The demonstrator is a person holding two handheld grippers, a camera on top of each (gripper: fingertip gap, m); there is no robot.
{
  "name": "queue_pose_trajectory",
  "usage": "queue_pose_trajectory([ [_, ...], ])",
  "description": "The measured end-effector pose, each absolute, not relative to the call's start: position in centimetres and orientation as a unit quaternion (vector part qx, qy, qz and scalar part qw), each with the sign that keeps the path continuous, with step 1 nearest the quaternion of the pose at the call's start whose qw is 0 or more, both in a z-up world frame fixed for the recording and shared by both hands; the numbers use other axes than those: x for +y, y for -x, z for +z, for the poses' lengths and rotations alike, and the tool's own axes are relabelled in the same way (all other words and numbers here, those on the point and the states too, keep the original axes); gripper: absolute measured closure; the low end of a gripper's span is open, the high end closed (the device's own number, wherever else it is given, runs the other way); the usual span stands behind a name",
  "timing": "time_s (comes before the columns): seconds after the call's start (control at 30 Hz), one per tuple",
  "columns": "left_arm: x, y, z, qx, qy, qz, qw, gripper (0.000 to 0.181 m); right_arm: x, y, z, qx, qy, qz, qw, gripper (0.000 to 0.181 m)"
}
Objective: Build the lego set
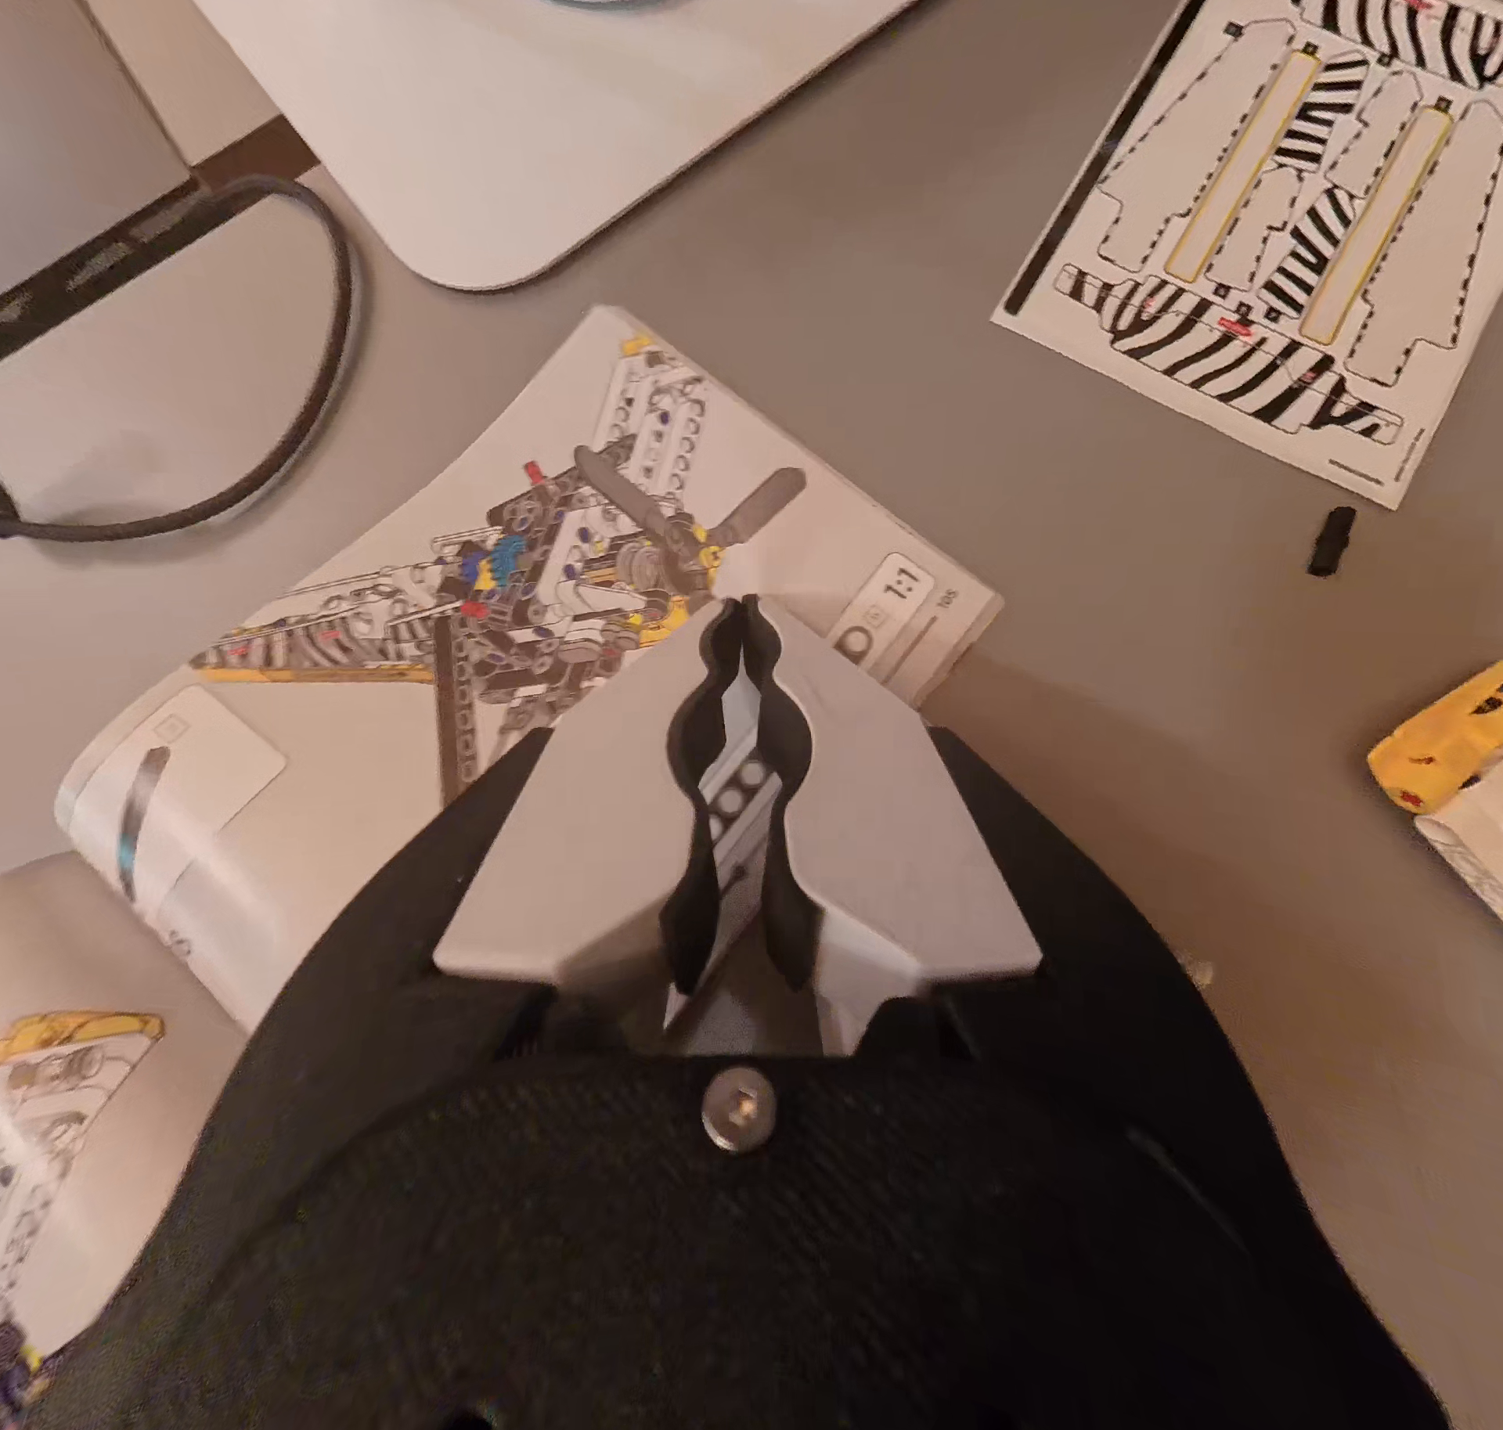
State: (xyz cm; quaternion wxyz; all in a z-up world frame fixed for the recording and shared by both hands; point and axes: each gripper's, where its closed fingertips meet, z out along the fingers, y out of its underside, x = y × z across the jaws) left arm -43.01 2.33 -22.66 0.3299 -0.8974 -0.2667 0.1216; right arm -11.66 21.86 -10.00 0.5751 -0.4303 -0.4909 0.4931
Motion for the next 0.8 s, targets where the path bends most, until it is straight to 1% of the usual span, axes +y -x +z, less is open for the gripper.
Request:
queue_pose_trajectory([
  [0.1,1.8,43.6,-21.1,-0.277,0.881,0.133,0.359,0.180,21.8,11.7,-10.0,-0.491,0.430,0.493,0.575,0.169],
  [0.2,2.3,43.1,-19.7,-0.281,0.869,0.109,0.391,0.180,21.8,11.7,-10.1,-0.493,0.431,0.491,0.575,0.168],
  [0.23,2.5,42.9,-19.9,-0.281,0.873,0.101,0.386,0.156,21.8,11.7,-10.1,-0.493,0.431,0.491,0.575,0.168],
  [0.27,2.7,42.8,-20.5,-0.276,0.880,0.100,0.372,0.127,21.8,11.8,-10.1,-0.494,0.431,0.490,0.575,0.168],
  [0.3,2.7,43.1,-21.3,-0.274,0.887,0.111,0.356,0.112,21.8,11.8,-10.1,-0.494,0.431,0.490,0.575,0.168],
  [0.37,2.3,44.0,-22.8,-0.274,0.895,0.147,0.320,0.089,21.8,11.7,-10.1,-0.493,0.431,0.491,0.575,0.169],
  [0.43,2.9,44.1,-23.0,-0.289,0.885,0.120,0.344,0.096,21.8,11.7,-10.0,-0.492,0.430,0.492,0.576,0.169],
  [0.47,2.7,44.4,-23.0,-0.301,0.880,0.121,0.346,0.104,21.8,11.6,-10.0,-0.491,0.429,0.493,0.576,0.169],
  [0.5,2.6,44.5,-23.0,-0.297,0.883,0.125,0.342,0.107,21.8,11.6,-10.0,-0.491,0.429,0.493,0.576,0.169],
  [0.53,2.5,44.4,-22.9,-0.297,0.884,0.126,0.339,0.122,21.8,11.6,-10.0,-0.490,0.429,0.494,0.576,0.169],
  [0.6,2.5,44.4,-22.9,-0.280,0.886,0.147,0.339,0.159,21.8,11.6,-10.0,-0.490,0.429,0.495,0.575,0.169],
  [0.63,2.4,44.6,-22.9,-0.266,0.885,0.175,0.338,0.170,21.8,11.6,-10.0,-0.490,0.429,0.495,0.575,0.169],
  [0.67,2.1,44.9,-22.9,-0.249,0.887,0.206,0.330,0.176,21.8,11.6,-10.0,-0.490,0.429,0.496,0.575,0.169],
  [0.7,2.1,44.9,-22.9,-0.243,0.889,0.218,0.321,0.177,21.8,11.6,-9.9,-0.489,0.429,0.496,0.575,0.169],
  [0.8,2.1,44.9,-22.9,-0.265,0.892,0.180,0.318,0.178,21.9,11.5,-9.9,-0.487,0.427,0.499,0.576,0.169],
])
